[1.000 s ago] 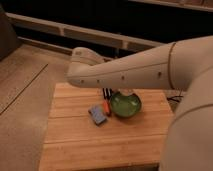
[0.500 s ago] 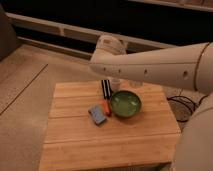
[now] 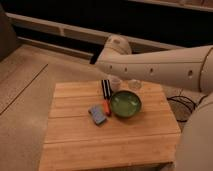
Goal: Place the bottle in the ceramic bowl
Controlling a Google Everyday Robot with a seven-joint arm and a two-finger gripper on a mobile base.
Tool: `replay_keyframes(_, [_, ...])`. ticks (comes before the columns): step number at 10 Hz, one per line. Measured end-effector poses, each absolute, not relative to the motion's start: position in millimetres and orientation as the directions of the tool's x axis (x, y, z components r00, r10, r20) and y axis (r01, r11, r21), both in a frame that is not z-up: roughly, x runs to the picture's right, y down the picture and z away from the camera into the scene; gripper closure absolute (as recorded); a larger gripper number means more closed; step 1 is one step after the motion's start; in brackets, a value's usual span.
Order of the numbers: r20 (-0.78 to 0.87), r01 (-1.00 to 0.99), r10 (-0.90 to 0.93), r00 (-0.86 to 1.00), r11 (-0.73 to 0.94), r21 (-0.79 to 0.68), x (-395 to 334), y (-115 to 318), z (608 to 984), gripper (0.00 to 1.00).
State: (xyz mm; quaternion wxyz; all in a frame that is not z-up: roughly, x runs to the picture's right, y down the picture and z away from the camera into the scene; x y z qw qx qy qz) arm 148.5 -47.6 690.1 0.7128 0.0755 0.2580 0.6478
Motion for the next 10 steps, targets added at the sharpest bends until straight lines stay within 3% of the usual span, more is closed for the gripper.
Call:
replay_keyframes(5, [-0.296, -0.884, 0.954, 0.038, 0.170, 0.436, 143.1, -40.8, 700.6, 1.00])
replay_keyframes(10, [-0.480, -0.889, 0.877, -0.001, 0.219, 0.403, 138.9, 32.3, 767.2, 1.00])
